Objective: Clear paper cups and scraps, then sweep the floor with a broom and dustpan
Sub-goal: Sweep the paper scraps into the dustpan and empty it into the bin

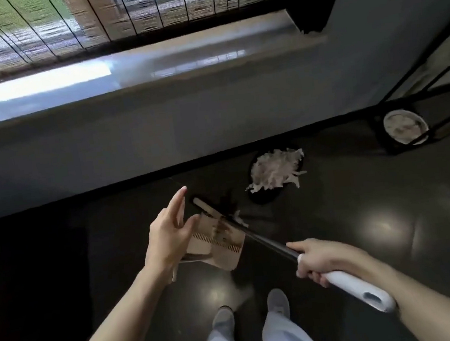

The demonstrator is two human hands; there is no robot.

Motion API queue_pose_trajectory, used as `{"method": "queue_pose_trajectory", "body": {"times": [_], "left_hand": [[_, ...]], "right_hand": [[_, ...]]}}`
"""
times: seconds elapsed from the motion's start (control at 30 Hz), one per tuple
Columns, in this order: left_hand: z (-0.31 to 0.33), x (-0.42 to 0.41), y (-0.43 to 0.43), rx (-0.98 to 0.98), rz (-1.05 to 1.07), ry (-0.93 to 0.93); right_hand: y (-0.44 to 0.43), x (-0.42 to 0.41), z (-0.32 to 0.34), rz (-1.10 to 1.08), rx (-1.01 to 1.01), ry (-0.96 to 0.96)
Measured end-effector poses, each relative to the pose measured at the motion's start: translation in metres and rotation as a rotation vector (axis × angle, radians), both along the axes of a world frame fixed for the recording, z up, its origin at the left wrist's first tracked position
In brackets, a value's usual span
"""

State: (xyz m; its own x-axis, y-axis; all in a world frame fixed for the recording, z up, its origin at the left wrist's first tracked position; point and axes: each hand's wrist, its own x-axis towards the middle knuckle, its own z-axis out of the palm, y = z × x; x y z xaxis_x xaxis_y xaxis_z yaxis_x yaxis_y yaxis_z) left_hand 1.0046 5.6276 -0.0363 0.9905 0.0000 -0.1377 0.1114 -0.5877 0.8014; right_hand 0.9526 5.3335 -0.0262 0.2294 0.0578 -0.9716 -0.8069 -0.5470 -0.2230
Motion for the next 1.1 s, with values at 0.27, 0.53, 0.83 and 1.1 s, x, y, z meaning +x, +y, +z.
{"method": "queue_pose_trajectory", "body": {"times": [0.27,0.53,0.83,1.1], "left_hand": [[0.005,0.016,0.038,0.11,-0.181,0.015],[0.006,0.025,0.029,0.087,-0.176,-0.004],[0.01,0.02,0.029,0.073,-0.206,0.007],[0.01,0.023,0.029,0.139,-0.18,-0.014]], "right_hand": [[0.014,0.005,0.036,-0.134,-0.036,-0.101],[0.059,-0.022,-0.008,-0.019,-0.098,0.03],[0.008,-0.027,0.041,-0.353,-0.006,0.073],[0.03,-0.046,-0.02,-0.278,-0.094,0.14]]}}
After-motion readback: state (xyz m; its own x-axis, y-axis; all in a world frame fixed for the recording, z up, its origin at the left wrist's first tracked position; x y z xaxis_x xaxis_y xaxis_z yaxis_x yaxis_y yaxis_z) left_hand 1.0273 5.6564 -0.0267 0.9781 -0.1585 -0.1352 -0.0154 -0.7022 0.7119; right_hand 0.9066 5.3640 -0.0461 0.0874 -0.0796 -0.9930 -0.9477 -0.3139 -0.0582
